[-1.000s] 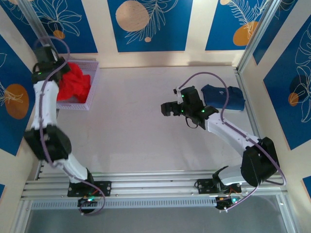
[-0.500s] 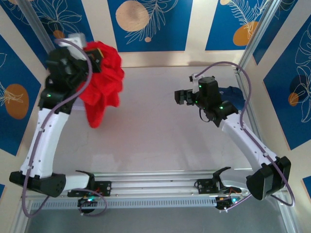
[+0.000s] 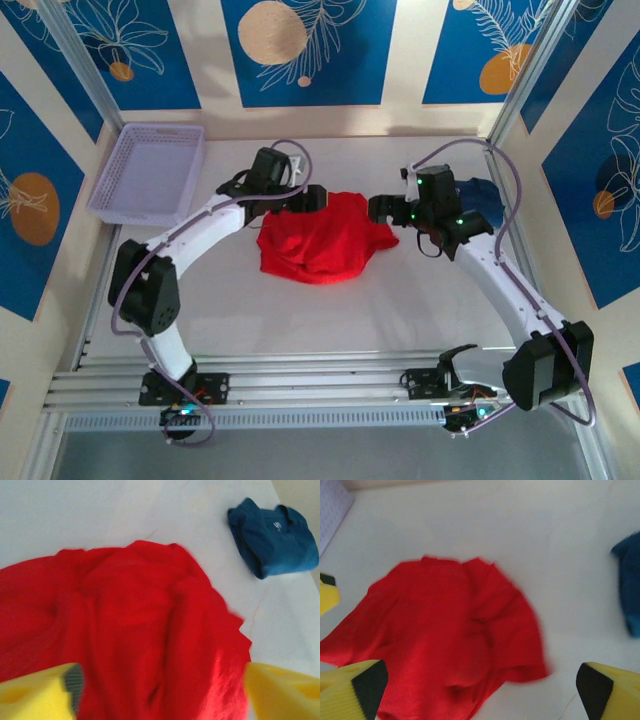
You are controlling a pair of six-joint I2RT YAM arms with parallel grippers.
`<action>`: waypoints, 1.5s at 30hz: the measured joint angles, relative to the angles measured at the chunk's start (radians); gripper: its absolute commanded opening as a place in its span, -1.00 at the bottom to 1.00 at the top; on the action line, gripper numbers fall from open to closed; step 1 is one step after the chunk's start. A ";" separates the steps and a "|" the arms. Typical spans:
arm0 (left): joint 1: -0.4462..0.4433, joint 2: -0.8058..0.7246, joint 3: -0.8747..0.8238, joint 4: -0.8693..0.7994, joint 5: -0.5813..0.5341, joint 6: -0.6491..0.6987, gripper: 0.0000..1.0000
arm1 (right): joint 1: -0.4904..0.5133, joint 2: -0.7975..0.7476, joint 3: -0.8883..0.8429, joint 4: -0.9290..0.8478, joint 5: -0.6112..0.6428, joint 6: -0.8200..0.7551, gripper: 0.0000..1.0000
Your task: Fold the inside-out t-shirt
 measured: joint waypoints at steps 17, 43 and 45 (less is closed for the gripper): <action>0.069 -0.249 -0.603 0.040 -0.083 -0.015 0.73 | 0.336 0.332 -0.069 0.092 0.024 0.086 0.75; 0.184 -0.602 -0.332 0.175 -0.233 0.001 -1.00 | 0.008 -0.110 0.303 0.104 -0.022 -0.054 -1.00; 0.194 -0.645 -0.209 0.160 -0.299 0.029 -1.00 | -0.029 -0.173 0.348 0.114 -0.034 -0.055 -1.00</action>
